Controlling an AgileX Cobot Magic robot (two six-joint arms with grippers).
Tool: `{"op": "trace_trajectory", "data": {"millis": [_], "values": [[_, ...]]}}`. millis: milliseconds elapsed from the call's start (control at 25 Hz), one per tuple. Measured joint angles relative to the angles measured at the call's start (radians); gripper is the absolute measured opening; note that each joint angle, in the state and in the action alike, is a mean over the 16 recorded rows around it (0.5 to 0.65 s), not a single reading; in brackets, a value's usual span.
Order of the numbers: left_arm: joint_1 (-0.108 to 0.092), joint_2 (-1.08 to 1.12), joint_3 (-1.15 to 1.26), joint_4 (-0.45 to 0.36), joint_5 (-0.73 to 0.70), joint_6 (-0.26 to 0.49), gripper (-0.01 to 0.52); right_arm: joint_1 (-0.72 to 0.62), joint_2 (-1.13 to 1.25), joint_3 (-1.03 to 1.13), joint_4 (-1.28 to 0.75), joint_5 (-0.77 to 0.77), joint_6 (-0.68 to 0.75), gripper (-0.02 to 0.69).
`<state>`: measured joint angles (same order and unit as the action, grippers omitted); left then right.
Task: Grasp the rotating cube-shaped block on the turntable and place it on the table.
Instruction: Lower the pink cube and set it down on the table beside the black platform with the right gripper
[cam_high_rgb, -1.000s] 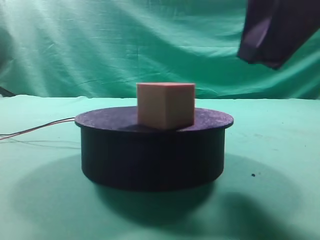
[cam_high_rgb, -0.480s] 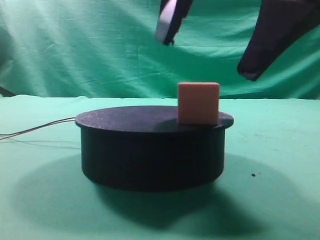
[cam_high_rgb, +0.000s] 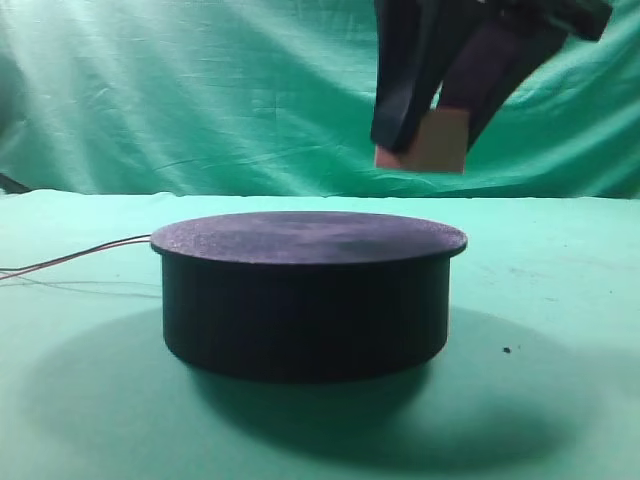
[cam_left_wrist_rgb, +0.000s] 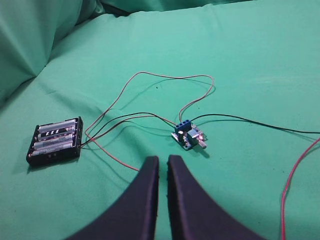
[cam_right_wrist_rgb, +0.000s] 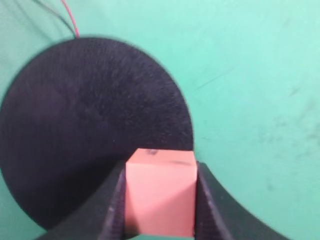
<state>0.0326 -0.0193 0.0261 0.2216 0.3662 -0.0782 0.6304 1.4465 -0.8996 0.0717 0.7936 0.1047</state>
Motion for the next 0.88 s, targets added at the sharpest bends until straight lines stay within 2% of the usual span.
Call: {"op": "trace_trajectory", "data": {"millis": [160, 440, 600, 720, 880], "values": [[0.000, 0.000, 0.000, 0.000, 0.000, 0.000, 0.000, -0.026, -0.016, 0.083, -0.003, -0.040, 0.014, 0.262], [0.000, 0.000, 0.000, 0.000, 0.000, 0.000, 0.000, -0.036, -0.002, 0.191, 0.010, -0.135, 0.034, 0.426], [0.000, 0.000, 0.000, 0.000, 0.000, 0.000, 0.000, -0.036, -0.027, 0.178, -0.003, -0.124, 0.059, 0.475], [0.000, 0.000, 0.000, 0.000, 0.000, 0.000, 0.000, -0.036, -0.078, 0.156, -0.024, -0.086, 0.082, 0.450], [0.000, 0.000, 0.000, 0.000, 0.000, 0.000, 0.000, -0.036, -0.185, 0.130, -0.054, -0.023, 0.115, 0.333]]}}
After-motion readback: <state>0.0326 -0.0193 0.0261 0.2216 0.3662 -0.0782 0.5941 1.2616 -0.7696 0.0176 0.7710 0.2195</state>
